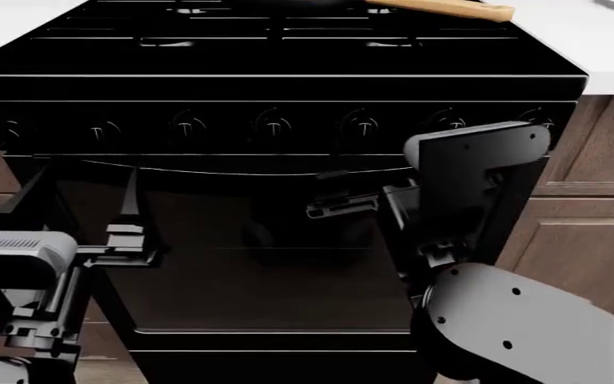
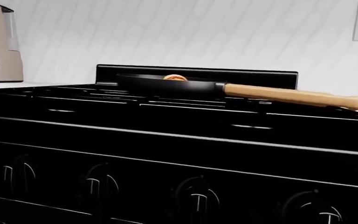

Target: Pick the croissant and place it on the pan. Then turn on the stove to warm the croissant.

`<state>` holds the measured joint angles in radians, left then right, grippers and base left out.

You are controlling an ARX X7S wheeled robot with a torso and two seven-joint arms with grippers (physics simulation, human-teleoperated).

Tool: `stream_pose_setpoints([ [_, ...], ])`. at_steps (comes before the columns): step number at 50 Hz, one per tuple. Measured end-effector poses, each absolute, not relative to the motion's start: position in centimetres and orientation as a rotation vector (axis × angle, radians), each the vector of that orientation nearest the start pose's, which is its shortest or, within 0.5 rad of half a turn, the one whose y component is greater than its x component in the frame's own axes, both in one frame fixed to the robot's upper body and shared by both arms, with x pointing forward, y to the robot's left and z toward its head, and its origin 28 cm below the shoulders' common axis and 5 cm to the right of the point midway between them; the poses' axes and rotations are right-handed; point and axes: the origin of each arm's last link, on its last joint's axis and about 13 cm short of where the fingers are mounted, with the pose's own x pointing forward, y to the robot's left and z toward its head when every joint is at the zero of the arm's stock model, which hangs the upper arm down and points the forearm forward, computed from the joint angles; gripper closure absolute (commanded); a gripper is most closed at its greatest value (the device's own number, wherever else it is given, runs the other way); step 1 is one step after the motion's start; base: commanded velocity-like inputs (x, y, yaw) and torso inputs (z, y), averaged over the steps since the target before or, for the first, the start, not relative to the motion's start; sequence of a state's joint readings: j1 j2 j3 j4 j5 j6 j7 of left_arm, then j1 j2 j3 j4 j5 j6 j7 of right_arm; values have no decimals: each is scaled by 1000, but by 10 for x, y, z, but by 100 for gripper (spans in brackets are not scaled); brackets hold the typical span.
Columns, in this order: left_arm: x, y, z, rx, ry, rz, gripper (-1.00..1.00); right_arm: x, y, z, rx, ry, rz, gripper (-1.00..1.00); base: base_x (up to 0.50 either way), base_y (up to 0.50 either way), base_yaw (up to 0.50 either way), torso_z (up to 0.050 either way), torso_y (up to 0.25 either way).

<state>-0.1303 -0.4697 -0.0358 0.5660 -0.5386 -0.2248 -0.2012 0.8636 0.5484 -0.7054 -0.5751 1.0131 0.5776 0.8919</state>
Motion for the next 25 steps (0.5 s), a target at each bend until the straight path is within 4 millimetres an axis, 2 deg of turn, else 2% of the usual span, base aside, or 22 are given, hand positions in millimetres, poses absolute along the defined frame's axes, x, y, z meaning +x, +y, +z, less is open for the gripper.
stream_pose_setpoints([
  [25, 213, 273, 161, -91, -425, -38, -100, 255, -45, 217, -37, -167, 127, -100, 0, 0, 0, 0, 0],
])
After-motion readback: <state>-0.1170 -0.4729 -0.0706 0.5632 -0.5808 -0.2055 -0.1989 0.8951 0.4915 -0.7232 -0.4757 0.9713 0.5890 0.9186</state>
